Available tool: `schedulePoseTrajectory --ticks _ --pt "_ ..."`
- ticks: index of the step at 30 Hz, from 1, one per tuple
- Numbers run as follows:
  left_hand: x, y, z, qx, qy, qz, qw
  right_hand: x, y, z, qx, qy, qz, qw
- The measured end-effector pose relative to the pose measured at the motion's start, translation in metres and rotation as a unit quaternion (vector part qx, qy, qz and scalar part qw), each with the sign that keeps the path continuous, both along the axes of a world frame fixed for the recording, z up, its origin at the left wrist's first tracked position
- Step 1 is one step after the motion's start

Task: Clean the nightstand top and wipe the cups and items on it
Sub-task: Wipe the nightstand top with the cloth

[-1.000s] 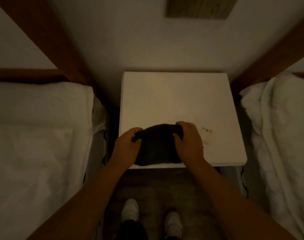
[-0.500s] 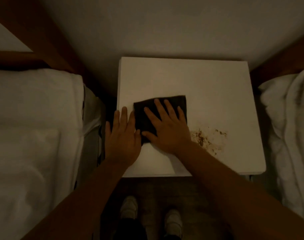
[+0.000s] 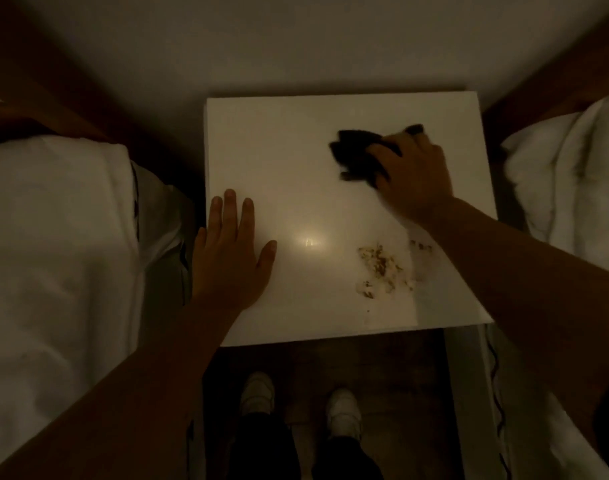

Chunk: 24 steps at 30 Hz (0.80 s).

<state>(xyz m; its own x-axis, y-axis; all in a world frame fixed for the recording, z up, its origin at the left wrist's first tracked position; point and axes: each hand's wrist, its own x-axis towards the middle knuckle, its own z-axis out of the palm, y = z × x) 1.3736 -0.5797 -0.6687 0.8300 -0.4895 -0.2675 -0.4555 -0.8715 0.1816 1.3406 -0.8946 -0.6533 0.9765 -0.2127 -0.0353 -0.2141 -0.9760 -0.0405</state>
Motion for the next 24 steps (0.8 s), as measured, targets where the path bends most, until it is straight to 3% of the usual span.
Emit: schedulePoseTrajectory --ticks 5,10,13,16,19,22,24 --pt "-0.003 -0.002 0.001 0.031 -0.033 -0.002 0.999 -0.079 -0.043 0.009 0.056 -0.009 -0.045 0.997" --pt "-0.005 -0.002 -0.001 0.034 -0.060 -0.028 0.997 -0.099 0.012 0.002 0.149 -0.061 -0.106 0.981" --pt "-0.006 -0.001 -0.002 0.001 -0.059 -0.039 0.998 -0.070 0.057 0.001 0.166 -0.035 -0.082 0.982" --pt "-0.006 0.000 -0.003 -0.043 -0.058 -0.032 0.997 -0.035 0.119 -0.004 0.132 0.004 0.009 0.991" --pt "-0.007 -0.001 -0.003 -0.102 -0.059 -0.008 0.993 -0.012 0.158 -0.006 0.161 0.002 0.090 0.983" --pt "-0.007 -0.001 0.001 -0.080 -0.053 -0.008 0.995 -0.004 0.129 -0.002 0.154 0.007 0.114 0.981" --pt "-0.008 -0.002 0.002 -0.064 -0.048 -0.013 0.997 -0.013 0.082 -0.002 0.138 0.007 0.061 0.989"
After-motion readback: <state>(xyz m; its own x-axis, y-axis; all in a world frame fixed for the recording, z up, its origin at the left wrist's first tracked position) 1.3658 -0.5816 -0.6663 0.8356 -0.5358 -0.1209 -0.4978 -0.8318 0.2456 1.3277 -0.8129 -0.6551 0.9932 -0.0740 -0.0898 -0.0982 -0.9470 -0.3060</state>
